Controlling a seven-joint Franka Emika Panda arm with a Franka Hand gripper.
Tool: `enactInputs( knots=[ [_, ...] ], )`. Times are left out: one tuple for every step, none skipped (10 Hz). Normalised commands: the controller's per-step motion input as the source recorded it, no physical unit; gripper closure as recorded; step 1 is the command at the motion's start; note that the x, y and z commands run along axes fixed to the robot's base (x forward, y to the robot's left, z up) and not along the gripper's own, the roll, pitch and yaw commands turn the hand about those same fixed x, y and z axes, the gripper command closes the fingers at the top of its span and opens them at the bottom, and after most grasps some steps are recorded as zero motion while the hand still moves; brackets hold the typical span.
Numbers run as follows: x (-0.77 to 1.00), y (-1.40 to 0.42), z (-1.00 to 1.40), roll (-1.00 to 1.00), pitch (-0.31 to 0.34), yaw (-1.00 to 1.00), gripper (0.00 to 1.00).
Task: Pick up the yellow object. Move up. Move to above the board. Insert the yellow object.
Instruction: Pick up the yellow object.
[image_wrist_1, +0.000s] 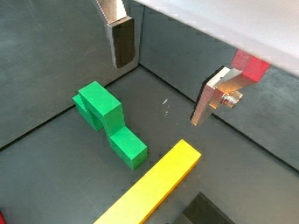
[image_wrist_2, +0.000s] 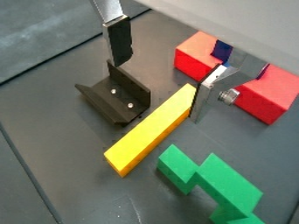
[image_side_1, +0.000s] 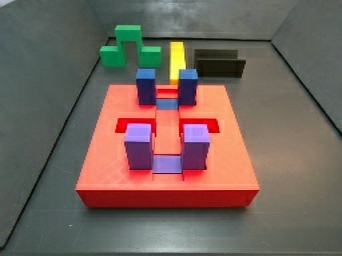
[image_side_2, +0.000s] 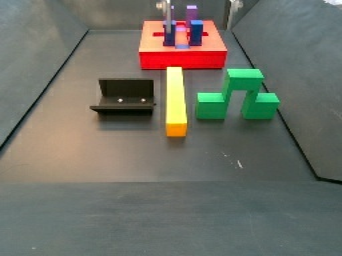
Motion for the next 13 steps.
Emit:
enactInputs(
  knots=[
    [0.17, -0.11, -0.09, 0.0, -0.017, 0.0, 0.0],
    [0.33, -0.54, -0.45, 0.0, -0.144, 0.0, 0.0],
    [0.51, -0.68, -0.66, 0.13, -0.139, 0.0, 0.0],
    [0.48, -0.45, -0.8, 0.14, -0.163, 0.01, 0.0],
    [0.43, -0.25, -0.81, 0.16, -0.119, 0.08, 0.0],
    [0.33, -0.09, -0.82, 0.17, -0.096, 0.09, 0.0],
    [0.14, -0.04, -0.69, 0.18, -0.051, 0.11, 0.0],
    [0.06, -0.02, -0.6, 0.18, -0.023, 0.09, 0.0],
    [0.05, -0.04, -0.51, 0.11, -0.034, 0.12, 0.0],
    [0.08, -0.13, -0.55, 0.11, -0.051, 0.09, 0.0],
    [0.12, -0.1, -0.47, 0.15, -0.017, 0.0, 0.0],
    [0.23, -0.03, -0.38, 0.15, 0.0, -0.02, 0.0],
    [0.2, -0.06, -0.39, 0.17, 0.0, -0.11, 0.0]
  ],
)
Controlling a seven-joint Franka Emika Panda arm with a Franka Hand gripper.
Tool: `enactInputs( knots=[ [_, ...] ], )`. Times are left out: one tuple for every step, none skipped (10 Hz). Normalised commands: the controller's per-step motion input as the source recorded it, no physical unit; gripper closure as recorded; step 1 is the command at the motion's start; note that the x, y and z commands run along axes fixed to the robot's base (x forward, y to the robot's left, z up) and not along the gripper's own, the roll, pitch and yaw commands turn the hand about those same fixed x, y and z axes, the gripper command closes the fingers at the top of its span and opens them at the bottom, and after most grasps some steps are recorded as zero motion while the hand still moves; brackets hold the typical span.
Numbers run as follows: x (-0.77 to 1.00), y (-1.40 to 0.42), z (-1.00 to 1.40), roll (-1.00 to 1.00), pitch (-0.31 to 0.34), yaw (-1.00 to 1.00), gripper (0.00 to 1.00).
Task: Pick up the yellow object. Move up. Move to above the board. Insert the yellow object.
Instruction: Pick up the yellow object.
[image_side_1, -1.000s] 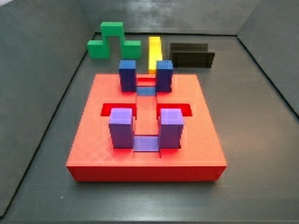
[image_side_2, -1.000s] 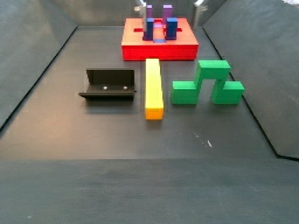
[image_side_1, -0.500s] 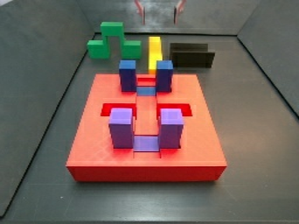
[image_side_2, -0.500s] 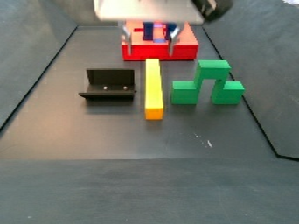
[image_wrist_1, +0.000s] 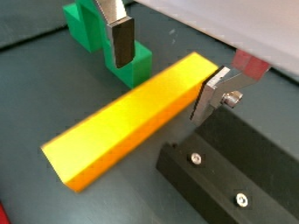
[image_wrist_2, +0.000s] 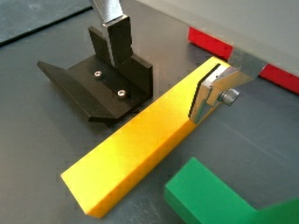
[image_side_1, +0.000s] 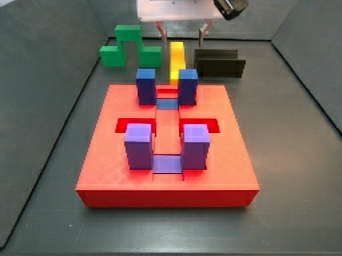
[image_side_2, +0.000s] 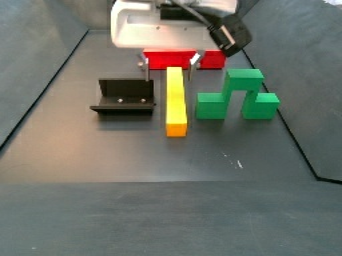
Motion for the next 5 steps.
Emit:
enactInputs(
  knots=[
    [0.0, 0.0, -0.23, 0.12, 0.021, -0.1, 0.0],
    [0.0, -0.03, -0.12, 0.04, 0.0, 0.0, 0.0],
    [0.0, -0.06, -0.17, 0.05, 0.009, 0.0, 0.0],
    [0.0, -0.01, -0.21, 0.0, 0.0, -0.03, 0.0],
    [0.0, 0.0, -0.26, 0.0, 0.0, -0.1, 0.0]
  ],
)
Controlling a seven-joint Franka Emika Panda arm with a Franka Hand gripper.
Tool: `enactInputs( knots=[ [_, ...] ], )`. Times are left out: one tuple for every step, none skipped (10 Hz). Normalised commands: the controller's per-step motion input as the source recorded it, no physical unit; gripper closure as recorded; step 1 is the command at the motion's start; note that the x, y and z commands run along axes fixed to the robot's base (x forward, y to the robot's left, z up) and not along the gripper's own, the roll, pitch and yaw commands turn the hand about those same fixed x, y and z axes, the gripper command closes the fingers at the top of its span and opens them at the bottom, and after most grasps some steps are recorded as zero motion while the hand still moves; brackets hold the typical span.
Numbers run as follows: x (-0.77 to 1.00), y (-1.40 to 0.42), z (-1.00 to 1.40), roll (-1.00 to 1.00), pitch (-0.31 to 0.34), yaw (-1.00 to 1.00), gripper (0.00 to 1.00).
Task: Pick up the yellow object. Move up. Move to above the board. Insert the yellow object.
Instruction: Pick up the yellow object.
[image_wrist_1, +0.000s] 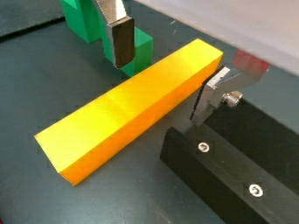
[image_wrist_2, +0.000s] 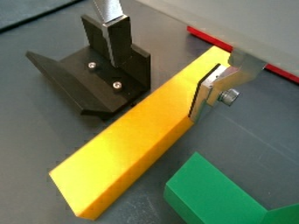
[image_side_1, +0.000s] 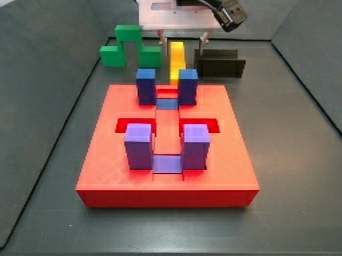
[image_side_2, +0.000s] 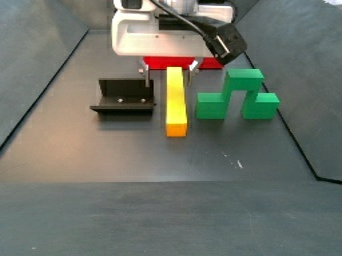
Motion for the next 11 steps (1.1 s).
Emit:
enactInputs(
  knots=[
    [0.0, 0.0, -0.25, 0.0, 0.0, -0.13, 0.0],
    [-0.05, 0.0, -0.2, 0.0, 0.0, -0.15, 0.0],
    [-0.03, 0.0, -0.18, -0.02, 0.0, -0.13, 0.0],
    [-0.04, 0.01, -0.14, -0.04, 0.0, -0.06, 0.0],
    [-0.07, 0.01, -0.12, -0.02, 0.0, -0.04, 0.0],
    [-0.08, 0.03, -0.08, 0.0, 0.0, -0.04, 0.0],
    [-0.09, 0.01, -0.09, 0.0, 0.0, -0.04, 0.0],
    [-0.09, 0.01, -0.15, 0.0, -0.004, -0.03, 0.0],
    [-0.08, 0.01, -0.2, 0.0, -0.019, -0.02, 0.0],
    [-0.07, 0.02, -0.19, -0.02, -0.023, -0.01, 0.0],
    [-0.03, 0.02, -0.19, -0.04, -0.027, 0.0, 0.0]
  ],
)
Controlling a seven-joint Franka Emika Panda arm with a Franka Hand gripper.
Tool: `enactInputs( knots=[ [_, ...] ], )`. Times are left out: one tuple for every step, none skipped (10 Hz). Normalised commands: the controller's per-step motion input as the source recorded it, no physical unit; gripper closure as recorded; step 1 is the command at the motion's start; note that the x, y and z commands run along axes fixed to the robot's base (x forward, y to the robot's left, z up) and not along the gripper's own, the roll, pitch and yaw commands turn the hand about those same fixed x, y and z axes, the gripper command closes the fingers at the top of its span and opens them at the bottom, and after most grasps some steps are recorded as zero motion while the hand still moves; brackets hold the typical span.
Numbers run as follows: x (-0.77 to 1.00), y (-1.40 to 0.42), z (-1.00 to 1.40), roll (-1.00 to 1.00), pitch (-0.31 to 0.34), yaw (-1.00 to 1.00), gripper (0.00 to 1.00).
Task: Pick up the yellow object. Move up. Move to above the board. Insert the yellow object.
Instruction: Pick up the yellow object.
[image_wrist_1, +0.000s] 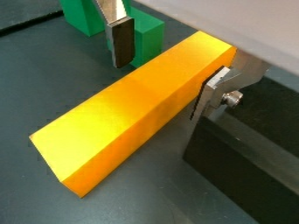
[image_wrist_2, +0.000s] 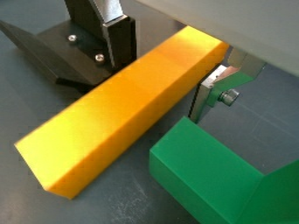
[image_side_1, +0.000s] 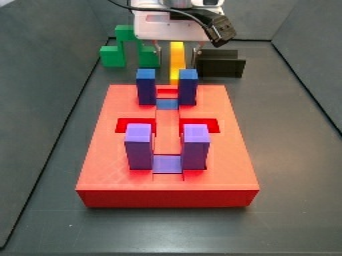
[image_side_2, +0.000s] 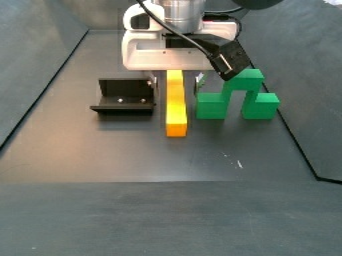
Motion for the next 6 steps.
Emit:
enactInputs(
  knots=[
    [-0.03, 0.04, -0.16, -0.02, -0.019, 0.0, 0.0],
    [-0.03, 0.06, -0.09, 0.0, 0.0, 0.0, 0.0],
    [-0.01, 0.06, -0.12, 0.0, 0.0, 0.0, 0.0],
    [-0.01, 0.04, -0.13, 0.0, 0.0, 0.0, 0.0],
    [0.0, 0.03, -0.13, 0.0, 0.0, 0.0, 0.0],
    [0.0, 0.03, -0.11, 0.0, 0.0, 0.0, 0.0]
  ],
)
